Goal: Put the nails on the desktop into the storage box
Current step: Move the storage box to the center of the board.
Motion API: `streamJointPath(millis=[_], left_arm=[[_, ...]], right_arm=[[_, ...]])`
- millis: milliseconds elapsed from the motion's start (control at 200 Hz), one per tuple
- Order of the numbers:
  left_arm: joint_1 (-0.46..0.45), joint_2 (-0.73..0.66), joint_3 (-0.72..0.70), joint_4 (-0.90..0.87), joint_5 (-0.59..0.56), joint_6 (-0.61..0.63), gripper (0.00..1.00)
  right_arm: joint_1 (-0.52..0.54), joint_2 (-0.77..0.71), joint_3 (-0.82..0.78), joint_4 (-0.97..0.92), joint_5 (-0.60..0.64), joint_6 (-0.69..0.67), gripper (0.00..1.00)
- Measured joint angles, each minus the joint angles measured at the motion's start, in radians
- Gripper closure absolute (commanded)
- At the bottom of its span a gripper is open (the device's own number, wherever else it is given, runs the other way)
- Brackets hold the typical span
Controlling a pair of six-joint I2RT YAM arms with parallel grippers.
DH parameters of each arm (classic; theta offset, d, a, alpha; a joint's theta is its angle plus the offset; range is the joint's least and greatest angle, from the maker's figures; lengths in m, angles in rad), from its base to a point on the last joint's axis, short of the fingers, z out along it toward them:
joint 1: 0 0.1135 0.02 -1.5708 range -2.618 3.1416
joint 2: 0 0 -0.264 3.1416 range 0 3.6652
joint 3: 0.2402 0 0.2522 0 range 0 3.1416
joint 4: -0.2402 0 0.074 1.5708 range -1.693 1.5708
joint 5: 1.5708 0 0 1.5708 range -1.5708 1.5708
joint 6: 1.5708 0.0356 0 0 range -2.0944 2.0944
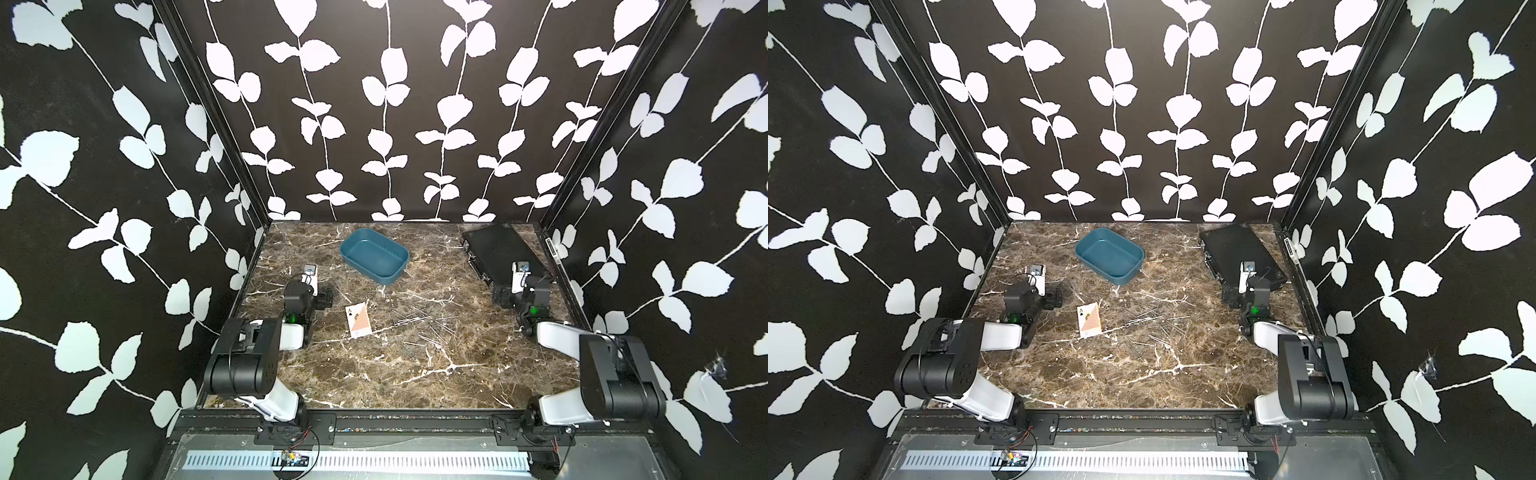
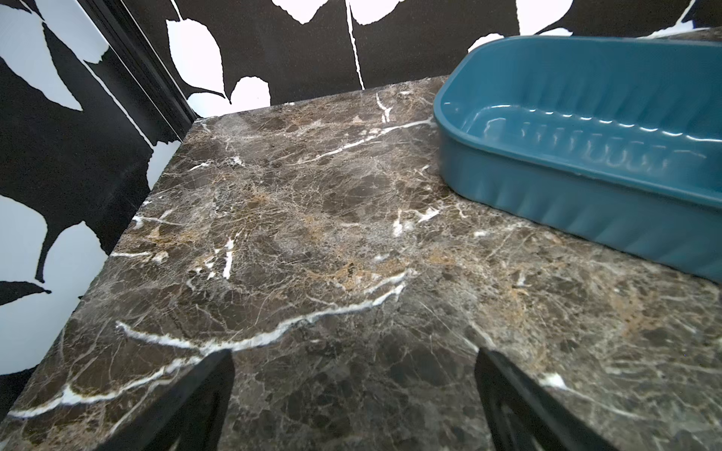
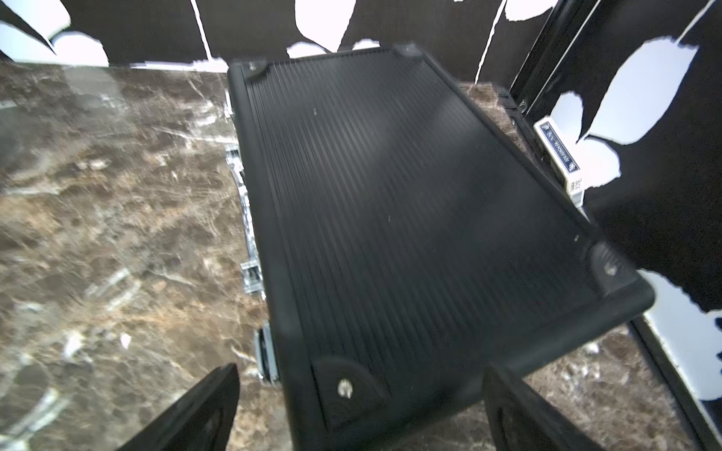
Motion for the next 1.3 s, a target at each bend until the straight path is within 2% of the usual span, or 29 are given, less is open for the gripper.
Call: streamJointPath(millis=[365,655,875,1090,1300], left_arm=[[0.0,-0.018,0.002,-0.036,0.012,0.0,0.01],[0.0,-0.137,0.117,-0.282,0.023,-0.032,0.01],[0.0,-0.261,0.154,-0.526,0.004,-0.13,0.01],[0.0,-0.298,0.29,-0.774,-0.001,-0.271,0.01],[-0.024,-0.307,0.422,-1.007,0.06,-0.414,0.01]], right_arm=[[0.005,-0.189,0.066,-0.407,0.0,0.074,0.01],[0.016,-0.317,0.14,-0.669,0.004,0.157,0.01],[0.018,-0.304,0.267,-0.842,-0.034,0.241,0.0],[0.023,-0.169,0.498,-0.98,-0.134,0.289,0.0],[0.054,-0.163,0.513,-0.982,-0.209,0.323,0.01]])
